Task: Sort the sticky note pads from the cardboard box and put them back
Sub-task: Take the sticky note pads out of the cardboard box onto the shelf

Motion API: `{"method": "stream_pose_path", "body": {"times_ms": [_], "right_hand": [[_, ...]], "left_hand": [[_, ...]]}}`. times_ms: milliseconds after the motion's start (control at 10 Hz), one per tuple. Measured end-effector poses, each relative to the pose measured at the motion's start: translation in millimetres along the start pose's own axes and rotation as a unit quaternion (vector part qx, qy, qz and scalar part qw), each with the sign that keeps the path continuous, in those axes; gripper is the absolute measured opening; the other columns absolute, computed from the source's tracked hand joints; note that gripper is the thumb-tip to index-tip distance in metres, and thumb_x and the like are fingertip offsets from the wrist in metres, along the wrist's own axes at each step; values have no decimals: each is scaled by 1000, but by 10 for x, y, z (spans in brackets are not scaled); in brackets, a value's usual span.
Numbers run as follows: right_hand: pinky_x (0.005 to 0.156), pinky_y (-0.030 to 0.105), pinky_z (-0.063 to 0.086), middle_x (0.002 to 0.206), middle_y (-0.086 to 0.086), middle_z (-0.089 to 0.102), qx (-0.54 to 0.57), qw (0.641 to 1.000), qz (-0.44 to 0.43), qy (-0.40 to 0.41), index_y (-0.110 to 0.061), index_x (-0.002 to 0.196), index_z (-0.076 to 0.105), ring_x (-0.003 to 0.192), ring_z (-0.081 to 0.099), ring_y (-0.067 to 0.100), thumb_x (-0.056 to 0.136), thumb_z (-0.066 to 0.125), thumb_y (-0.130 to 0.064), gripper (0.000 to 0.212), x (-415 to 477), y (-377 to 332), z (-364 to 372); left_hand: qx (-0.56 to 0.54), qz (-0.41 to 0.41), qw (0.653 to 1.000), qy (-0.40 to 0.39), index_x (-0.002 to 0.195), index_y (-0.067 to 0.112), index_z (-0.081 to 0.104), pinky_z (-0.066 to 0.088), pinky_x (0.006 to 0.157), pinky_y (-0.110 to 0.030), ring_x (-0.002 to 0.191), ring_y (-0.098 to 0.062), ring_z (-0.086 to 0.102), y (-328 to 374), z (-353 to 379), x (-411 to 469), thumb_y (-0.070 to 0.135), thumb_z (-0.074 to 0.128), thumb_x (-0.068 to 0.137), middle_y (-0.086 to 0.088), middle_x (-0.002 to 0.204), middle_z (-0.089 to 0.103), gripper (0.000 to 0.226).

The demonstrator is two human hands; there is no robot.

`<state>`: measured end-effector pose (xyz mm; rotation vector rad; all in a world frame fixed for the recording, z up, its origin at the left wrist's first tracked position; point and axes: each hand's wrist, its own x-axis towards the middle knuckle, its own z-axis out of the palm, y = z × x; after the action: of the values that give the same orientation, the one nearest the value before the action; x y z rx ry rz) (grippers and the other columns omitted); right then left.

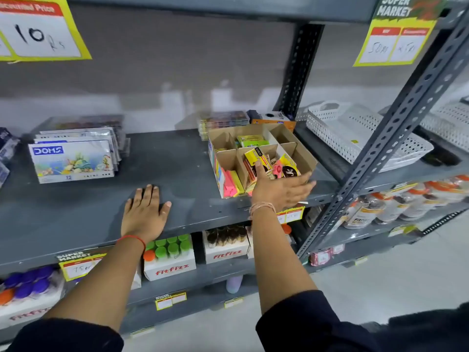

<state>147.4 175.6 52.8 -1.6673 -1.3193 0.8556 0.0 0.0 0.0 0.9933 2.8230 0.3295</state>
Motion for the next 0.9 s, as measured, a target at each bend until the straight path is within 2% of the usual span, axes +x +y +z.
{"method": "stream_pose_path", "body": {"times_ms": [100,200,300,400,500,600,700,800,900], "right_hand": [[115,43,25,153,18,14,84,992,72,-60,-8,148,2,139,26,35,68,80,-36,115,-16,-2,16],[112,44,31,147,15,31,119,989,75,-54,-11,148,6,133,37,34,69,82,-20,110,31,0,68],[115,43,27,145,14,35,114,993,11,-12,-11,148,11,135,34,31,70,80,-10,104,80,-4,85],[114,40,23,143,15,38,80,995,-36,-44,-6,143,24,136,31,29,70,80,-17,93,60,14,124],[105,43,36,130,15,51,41,997,-29,-62,-4,130,37,124,45,33,65,83,-31,83,84,15,161],[91,43,48,120,16,59,22,996,-40,-75,-5,120,38,111,57,36,66,81,-32,74,102,-27,171],[82,39,50,117,17,60,27,994,-40,-93,-4,118,36,106,60,36,73,76,-22,62,129,-48,169],[81,37,51,114,18,62,51,994,-37,-91,-5,117,37,103,62,36,75,74,-17,58,148,-38,151],[86,37,51,117,16,61,91,992,-55,-67,-7,123,37,105,61,34,74,75,-16,64,132,-70,78]], "left_hand": [[13,-2,1000,1,148,11,10,7,121,-42,147,-25,4,-20,3,12,39,22,97,-6,159,8,59],[13,2,1000,-7,148,11,9,7,121,-42,148,-25,4,-3,2,4,39,21,98,-6,159,7,58],[21,2,1000,-5,148,12,9,7,121,-42,148,-25,4,-3,-2,2,39,21,98,-6,159,7,58],[23,2,1000,-4,148,11,9,7,121,-42,148,-25,4,1,-1,0,39,21,98,-6,159,7,58],[25,2,1000,-6,148,12,8,6,121,-41,148,-25,3,14,-6,3,39,20,98,-6,160,6,58],[29,1,1000,-7,148,12,7,6,121,-41,148,-25,3,10,-11,-7,39,20,98,-6,160,6,58],[30,2,1000,-8,148,12,7,6,121,-41,148,-25,3,-1,-7,-14,39,20,98,-6,160,6,58],[30,3,999,-10,148,12,6,6,121,-41,148,-25,3,1,-17,-11,39,20,98,-6,160,5,59],[29,1,999,-12,148,12,6,6,121,-41,148,-24,2,5,-21,-13,40,20,98,-6,160,5,59]]}}
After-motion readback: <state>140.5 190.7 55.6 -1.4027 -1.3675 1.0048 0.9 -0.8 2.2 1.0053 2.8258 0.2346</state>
